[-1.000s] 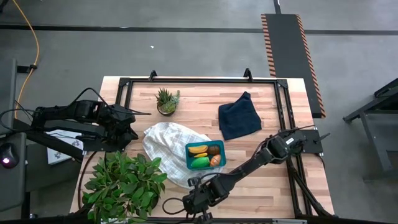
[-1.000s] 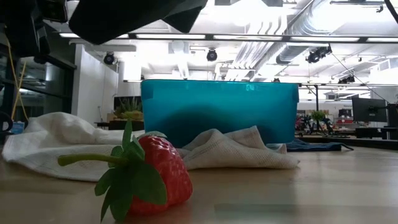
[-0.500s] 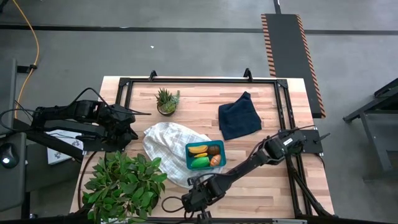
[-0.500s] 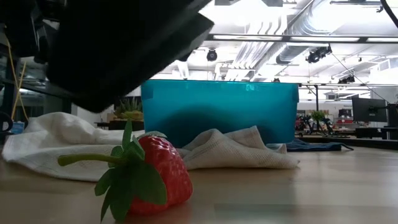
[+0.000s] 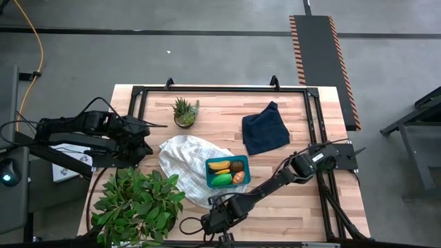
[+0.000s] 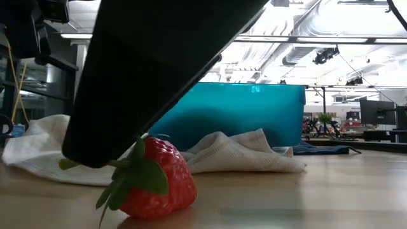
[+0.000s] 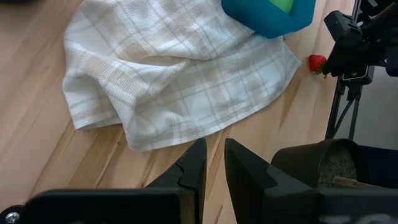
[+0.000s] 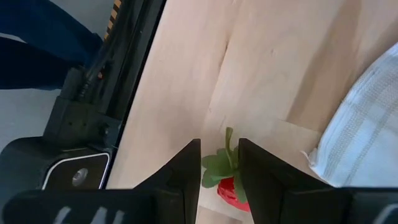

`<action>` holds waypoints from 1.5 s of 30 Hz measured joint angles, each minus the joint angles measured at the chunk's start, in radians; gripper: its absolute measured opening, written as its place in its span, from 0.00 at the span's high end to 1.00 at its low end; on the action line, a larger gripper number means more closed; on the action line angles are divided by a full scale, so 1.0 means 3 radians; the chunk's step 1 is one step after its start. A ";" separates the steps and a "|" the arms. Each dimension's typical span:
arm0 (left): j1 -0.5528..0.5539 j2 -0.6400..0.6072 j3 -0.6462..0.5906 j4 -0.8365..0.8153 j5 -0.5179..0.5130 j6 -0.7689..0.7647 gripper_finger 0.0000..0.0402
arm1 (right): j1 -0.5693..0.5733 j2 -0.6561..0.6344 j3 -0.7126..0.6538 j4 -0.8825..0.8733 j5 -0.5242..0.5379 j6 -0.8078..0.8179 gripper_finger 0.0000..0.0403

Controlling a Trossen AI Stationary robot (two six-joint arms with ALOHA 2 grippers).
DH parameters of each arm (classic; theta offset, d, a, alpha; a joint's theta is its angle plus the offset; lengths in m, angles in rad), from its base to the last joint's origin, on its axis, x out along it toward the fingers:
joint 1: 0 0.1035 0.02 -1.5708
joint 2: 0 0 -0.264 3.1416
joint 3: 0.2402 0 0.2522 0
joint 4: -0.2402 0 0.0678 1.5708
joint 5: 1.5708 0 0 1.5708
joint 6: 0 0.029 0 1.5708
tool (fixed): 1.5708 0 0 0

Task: Pick and placing Produce into tupperware
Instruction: Put the red strawberry into the blue bin

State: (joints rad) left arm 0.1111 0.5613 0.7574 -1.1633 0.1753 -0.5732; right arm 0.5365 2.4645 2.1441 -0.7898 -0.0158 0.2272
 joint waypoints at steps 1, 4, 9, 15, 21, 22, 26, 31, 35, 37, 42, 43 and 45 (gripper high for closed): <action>-0.0001 0.0000 -0.0001 0.0000 0.0001 0.0001 0.88 | 0.0000 0.0001 0.0000 0.0001 0.0000 -0.0001 0.76; -0.0001 0.0000 -0.0001 -0.0001 0.0000 0.0000 0.88 | 0.0000 0.0001 0.0000 0.0005 0.0000 -0.0001 0.76; -0.0001 0.0000 -0.0001 -0.0003 0.0000 0.0000 0.88 | -0.0006 0.0002 0.0000 0.0005 0.0001 -0.0003 0.76; 0.0000 0.0000 -0.0001 -0.0014 0.0001 0.0000 0.88 | -0.0008 0.0078 0.0003 0.0045 0.0000 -0.0002 0.76; -0.0001 0.0000 0.0000 -0.0061 0.0000 0.0000 0.88 | -0.0006 0.0079 0.0004 0.0062 0.0027 -0.0003 0.76; -0.0001 0.0000 -0.0001 -0.0062 0.0000 0.0000 0.88 | -0.0006 0.0079 0.0004 0.0059 0.0028 -0.0003 0.77; -0.0001 0.0000 0.0000 -0.0062 0.0001 0.0000 0.88 | -0.0007 0.0079 0.0004 0.0046 0.0028 -0.0003 0.82; 0.0000 0.0000 -0.0001 -0.0060 0.0000 0.0000 0.88 | -0.0008 0.0079 0.0004 -0.0004 -0.0013 0.0000 0.87; -0.0001 0.0000 0.0000 -0.0058 0.0000 0.0000 0.88 | -0.0006 0.0079 0.0004 -0.0034 -0.0028 -0.0001 0.90; 0.0000 0.0000 0.0000 -0.0058 0.0000 0.0000 0.88 | -0.0006 0.0079 0.0004 -0.0039 -0.0046 0.0000 0.91; 0.0000 0.0000 0.0000 -0.0057 0.0001 -0.0001 0.88 | -0.0008 0.0078 0.0004 -0.0038 -0.0062 0.0000 0.96; -0.0001 0.0000 0.0000 -0.0057 0.0000 0.0000 0.88 | -0.0006 0.0077 0.0004 -0.0038 -0.0062 0.0000 0.97; -0.0001 0.0000 -0.0001 -0.0057 0.0000 0.0000 0.88 | -0.0006 0.0076 0.0004 -0.0038 -0.0062 0.0004 0.99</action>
State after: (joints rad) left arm 0.1108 0.5613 0.7570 -1.1805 0.1753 -0.5732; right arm 0.5346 2.4874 2.1452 -0.8012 -0.0345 0.2283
